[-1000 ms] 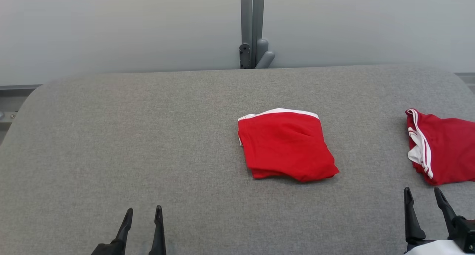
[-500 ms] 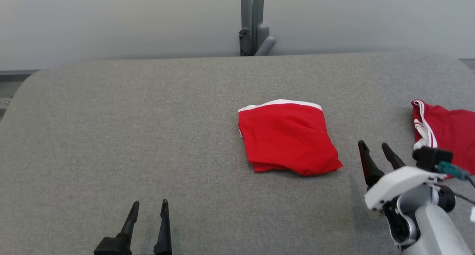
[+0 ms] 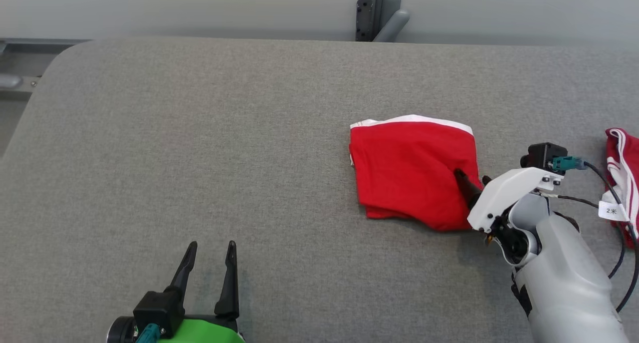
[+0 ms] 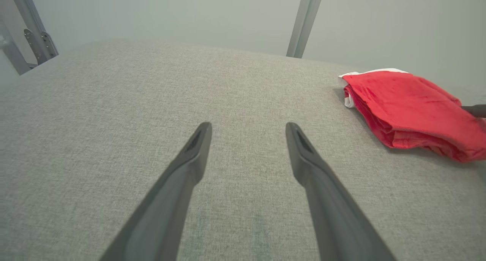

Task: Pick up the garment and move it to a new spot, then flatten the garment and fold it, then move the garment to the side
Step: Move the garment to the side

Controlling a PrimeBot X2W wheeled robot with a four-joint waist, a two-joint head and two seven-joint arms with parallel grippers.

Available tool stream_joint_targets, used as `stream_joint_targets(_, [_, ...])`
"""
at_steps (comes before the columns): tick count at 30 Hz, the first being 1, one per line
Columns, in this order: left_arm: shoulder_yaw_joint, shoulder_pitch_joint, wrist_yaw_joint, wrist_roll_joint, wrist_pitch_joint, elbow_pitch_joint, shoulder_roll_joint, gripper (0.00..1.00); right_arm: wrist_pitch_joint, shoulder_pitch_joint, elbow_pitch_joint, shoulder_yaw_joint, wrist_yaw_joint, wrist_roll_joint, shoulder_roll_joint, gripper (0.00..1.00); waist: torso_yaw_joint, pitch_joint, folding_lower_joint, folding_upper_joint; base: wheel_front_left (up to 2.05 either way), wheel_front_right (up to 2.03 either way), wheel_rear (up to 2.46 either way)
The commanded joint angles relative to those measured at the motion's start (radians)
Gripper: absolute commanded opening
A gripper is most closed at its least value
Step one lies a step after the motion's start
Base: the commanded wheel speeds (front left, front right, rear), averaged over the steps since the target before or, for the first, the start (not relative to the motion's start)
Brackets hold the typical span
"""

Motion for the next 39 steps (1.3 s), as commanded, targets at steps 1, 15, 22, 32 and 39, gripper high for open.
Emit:
stream_joint_targets(1, [0.000,-0.016,-0.005,-0.004,-0.003,0.001,0.002,1.00,0.002,-0.028,0.063,-0.017,0.000,-0.006,0.002,1.00,0.028,0.028,0.0000,0.0040,0.00,0.00,0.00])
stream_joint_targets(15, [0.042,-0.009,0.006,0.005,-0.003,-0.021,0.002,1.00,-0.044,-0.119,0.129,0.061,0.000,0.152,-0.014,0.00,-0.092,0.054,0.0000,0.0040,0.00,0.00,0.00])
stream_joint_targets(22, [0.069,-0.007,-0.009,0.026,-0.003,-0.037,0.002,1.00,0.029,-0.092,-0.059,0.146,0.000,0.200,-0.130,0.00,-0.229,0.068,0.0000,0.0040,0.00,0.00,0.00])
stream_joint_targets(32, [0.072,-0.065,-0.033,0.047,-0.003,-0.043,0.003,1.00,0.284,-0.114,-0.321,0.080,0.000,0.158,-0.312,0.00,-0.313,0.126,0.0000,0.0040,0.00,0.00,0.00])
stream_joint_targets(39, [0.079,-0.090,-0.048,0.061,-0.003,-0.026,0.003,1.00,0.417,-0.158,-0.337,-0.089,0.000,0.051,-0.351,0.00,-0.279,0.188,0.0000,0.0040,0.00,0.00,0.00])
